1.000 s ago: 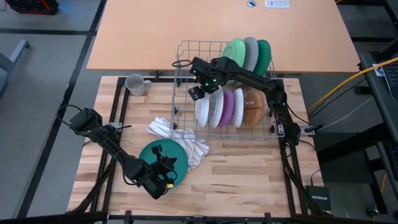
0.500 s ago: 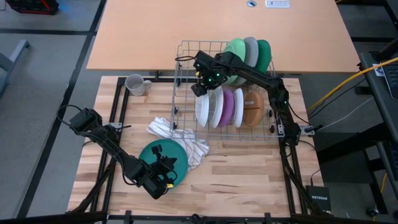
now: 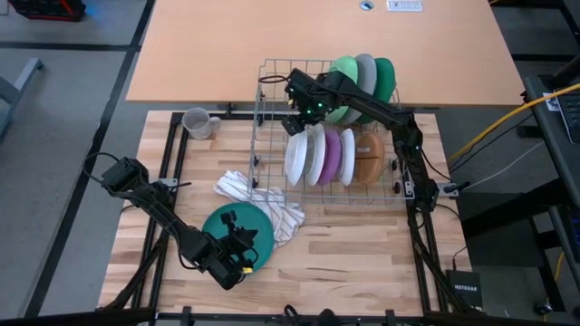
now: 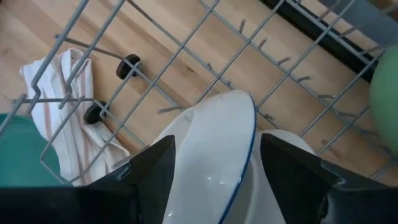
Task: Sort dishes
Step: Put the dark green plate into the dish rack
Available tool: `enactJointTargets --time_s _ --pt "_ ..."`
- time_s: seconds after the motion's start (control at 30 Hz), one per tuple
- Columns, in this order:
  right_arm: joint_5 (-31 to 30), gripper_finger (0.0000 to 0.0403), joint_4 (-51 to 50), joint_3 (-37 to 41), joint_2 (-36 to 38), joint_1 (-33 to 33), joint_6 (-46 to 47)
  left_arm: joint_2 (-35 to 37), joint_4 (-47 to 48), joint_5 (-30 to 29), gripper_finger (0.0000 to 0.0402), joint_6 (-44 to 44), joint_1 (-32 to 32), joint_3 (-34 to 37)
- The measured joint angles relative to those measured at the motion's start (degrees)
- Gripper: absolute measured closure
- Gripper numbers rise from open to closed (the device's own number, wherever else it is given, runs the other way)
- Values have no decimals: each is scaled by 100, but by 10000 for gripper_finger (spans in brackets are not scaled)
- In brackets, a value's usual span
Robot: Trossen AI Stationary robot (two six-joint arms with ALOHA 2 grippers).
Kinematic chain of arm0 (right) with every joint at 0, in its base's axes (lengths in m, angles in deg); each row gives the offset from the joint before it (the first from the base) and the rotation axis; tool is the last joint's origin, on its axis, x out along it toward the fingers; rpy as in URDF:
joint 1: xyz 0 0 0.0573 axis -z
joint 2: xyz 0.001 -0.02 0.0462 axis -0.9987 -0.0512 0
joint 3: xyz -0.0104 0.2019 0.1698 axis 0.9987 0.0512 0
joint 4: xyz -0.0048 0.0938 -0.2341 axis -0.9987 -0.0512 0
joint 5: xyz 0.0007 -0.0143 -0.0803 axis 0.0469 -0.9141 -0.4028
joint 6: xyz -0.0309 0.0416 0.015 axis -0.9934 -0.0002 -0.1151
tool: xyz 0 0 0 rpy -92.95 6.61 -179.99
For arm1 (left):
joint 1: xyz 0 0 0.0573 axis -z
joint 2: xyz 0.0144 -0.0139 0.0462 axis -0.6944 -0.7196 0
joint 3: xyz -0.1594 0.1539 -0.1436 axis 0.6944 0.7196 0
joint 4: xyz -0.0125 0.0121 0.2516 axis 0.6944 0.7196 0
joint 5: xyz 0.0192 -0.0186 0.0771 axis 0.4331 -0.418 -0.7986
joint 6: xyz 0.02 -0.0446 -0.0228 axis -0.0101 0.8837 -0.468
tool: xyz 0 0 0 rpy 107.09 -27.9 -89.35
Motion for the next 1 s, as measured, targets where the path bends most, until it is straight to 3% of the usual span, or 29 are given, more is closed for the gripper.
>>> enactJointTargets --time_s 0.47,0.63,0.77,1.0 --pt "-205 164 493 0 651 140 -341 0 2 2 398 28 -10 0" --pt "277 164 664 -2 1113 -29 -326 0 20 85 398 35 -17 0" --pt "407 164 593 -4 1366 -534 -420 1 19 726 398 -28 -17 -2" --pt "401 164 579 -4 1366 -1868 -1209 92 -10 3139 398 -1 16 -104"
